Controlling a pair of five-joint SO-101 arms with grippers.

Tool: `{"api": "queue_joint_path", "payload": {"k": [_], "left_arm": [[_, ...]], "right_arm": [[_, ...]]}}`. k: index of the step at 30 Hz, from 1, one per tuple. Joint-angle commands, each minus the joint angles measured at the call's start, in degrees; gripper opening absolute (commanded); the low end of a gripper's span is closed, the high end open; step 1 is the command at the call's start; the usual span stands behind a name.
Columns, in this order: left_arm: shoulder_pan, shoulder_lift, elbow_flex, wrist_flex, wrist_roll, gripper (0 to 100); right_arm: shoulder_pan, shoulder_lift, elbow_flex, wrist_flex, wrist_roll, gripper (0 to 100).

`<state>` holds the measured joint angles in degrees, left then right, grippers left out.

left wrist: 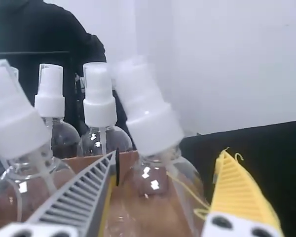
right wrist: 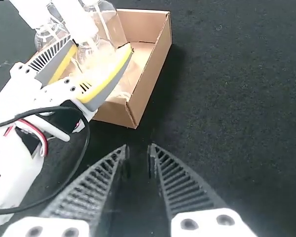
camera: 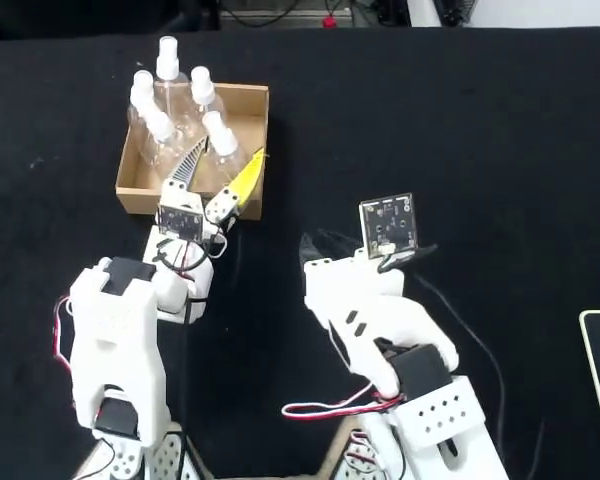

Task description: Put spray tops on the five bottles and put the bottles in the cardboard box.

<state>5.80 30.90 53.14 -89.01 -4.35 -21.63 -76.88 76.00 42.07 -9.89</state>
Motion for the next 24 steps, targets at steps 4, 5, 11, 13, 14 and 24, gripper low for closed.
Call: {"api": "queue_joint_path", "payload": {"k": [4,5,11,13,14,24], "left_arm": [[-0.5,-1.1,1.4,-1.3,-0.2,31],[-0.7,-1.1,1.4,-1.3,-0.2,31],[-1.6,-1.1,1.2,-1.3,-0.4,31],[-1.5,-1.1,1.1,-1.3,-0.4,31],[-1.5,-1.1,1.1,-1.3,-0.2,31],[-1.6,-1.1,0.2,-1.5,-0.4,31]], "right_arm": [[-0.4,0.2,-0.6,-1.4,-0.3,6.4],[-0.4,0.2,-0.6,-1.4,-0.3,6.4],[-0.4,0.2,-0.6,-1.4,-0.3,6.4],[-0.4,0.2,-0.6,-1.4,-0.3,6.4],[-0.4,0.2,-0.6,-1.4,-0.3,6.4],[-0.4,0.2,-0.6,-1.4,-0.3,6.4]]}}
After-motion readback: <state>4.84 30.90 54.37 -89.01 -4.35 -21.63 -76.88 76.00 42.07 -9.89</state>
